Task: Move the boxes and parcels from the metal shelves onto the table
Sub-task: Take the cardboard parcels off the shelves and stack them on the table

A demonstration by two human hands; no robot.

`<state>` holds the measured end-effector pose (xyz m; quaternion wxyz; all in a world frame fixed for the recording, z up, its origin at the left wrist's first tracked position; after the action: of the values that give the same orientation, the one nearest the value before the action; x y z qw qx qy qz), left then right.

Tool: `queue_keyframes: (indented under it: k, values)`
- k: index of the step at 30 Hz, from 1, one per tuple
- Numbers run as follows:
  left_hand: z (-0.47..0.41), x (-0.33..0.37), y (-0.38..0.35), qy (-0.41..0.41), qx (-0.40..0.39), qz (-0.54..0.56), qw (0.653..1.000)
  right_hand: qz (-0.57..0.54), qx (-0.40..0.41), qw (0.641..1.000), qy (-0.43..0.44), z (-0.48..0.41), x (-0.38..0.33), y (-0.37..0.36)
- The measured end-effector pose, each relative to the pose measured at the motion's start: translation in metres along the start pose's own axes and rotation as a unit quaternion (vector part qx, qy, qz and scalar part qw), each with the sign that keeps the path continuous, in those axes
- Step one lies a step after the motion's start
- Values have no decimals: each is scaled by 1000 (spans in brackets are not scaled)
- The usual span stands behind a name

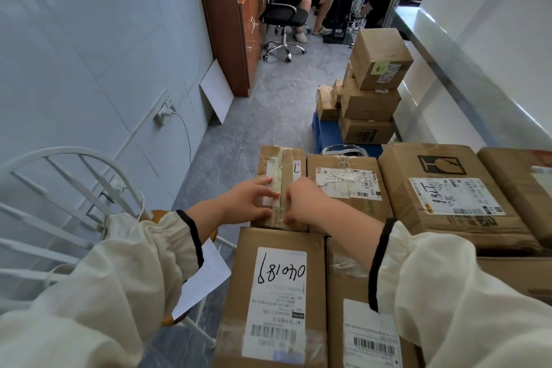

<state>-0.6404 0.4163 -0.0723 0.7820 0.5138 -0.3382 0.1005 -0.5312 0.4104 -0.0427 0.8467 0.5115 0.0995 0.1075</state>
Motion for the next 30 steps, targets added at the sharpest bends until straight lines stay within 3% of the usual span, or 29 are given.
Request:
queue_keyframes:
  k: [7, 12, 17, 23, 30]
  values:
    - [0, 1, -2, 10, -22, -34, 999, 17, 11, 1000, 12, -1, 0, 0]
    - [3, 14, 7, 30, -41, -94, 994, -20, 80, 997, 6, 13, 17, 8]
    - [13, 48, 29, 35, -6, -196, 980, -36, 134, 990, -13, 53, 41, 26]
    - [33, 163, 20, -29, 34, -264, 964, 3, 175, 982, -65, 143, 87, 42]
    - [63, 323, -65, -172, 15, -253, 952, -107, 271, 938, -186, 334, 177, 22]
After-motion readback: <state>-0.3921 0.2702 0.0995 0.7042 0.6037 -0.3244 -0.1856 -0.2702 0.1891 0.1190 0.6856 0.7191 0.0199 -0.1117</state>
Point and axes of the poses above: each hand's wrist, its own z-axis away from the middle knuckle, its own y-axis out of the back of the hand, x = y × z, the point moved 7 cm from there along -z, towards the middle knuckle, and after that the axes turned 5 degrees about z, right-handed, at the moved point
